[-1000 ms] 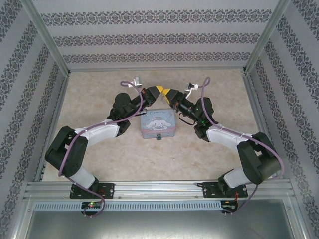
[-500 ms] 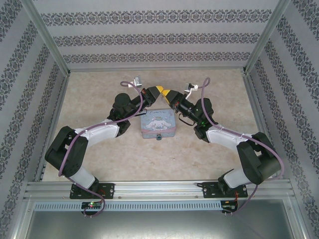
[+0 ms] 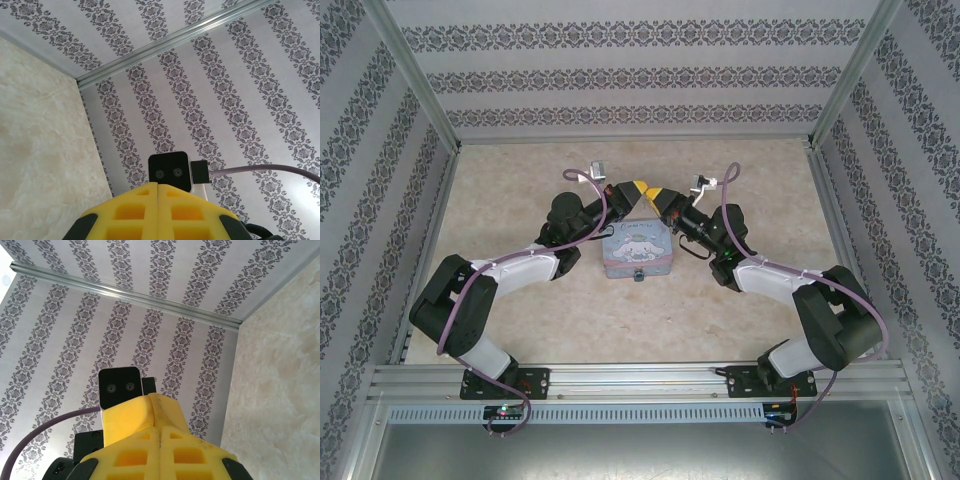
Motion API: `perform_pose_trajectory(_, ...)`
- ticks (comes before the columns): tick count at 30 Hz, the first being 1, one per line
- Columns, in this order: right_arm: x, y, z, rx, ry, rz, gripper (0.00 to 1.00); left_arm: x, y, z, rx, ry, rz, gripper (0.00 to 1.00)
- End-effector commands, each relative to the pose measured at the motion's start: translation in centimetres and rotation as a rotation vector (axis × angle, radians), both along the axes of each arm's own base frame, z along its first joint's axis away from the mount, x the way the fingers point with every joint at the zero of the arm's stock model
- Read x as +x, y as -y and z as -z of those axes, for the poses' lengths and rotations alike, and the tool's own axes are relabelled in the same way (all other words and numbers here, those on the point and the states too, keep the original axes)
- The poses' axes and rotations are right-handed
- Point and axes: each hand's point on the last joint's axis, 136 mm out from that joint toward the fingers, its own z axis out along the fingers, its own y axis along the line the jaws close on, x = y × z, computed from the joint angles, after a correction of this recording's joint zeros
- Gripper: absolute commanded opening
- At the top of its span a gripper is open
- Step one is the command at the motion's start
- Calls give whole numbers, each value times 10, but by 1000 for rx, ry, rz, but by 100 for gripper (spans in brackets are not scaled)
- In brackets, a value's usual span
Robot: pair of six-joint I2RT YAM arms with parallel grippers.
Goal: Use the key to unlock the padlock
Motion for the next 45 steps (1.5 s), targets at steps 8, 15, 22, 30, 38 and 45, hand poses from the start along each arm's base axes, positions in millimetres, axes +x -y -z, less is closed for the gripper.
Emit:
perform_pose_trajectory(8, 0, 8, 4, 0, -4, 37, 0, -4, -20, -34, -31, 47, -74, 52)
perform_pose_trajectory(15, -6, 14, 12, -22, -16, 30, 0, -17, -44, -18, 106, -36, -123, 91)
perform_pose_trajectory(22, -12, 20, 33, -92, -60, 22, 0, -49, -58, 44, 459, -197, -61, 97)
perform_pose_trajectory(30, -12, 26, 70, -283, -148, 27, 0, -101, -79, 118, 666, -320, -24, 98)
perform_pose_trajectory(38, 2, 17, 101, -307, -229, 18, 0, -135, -64, 165, 764, -310, 68, 94)
perform_pose_trajectory(45, 2, -1, 111, -338, -247, -25, 0, -140, -42, 181, 815, -219, 110, 95)
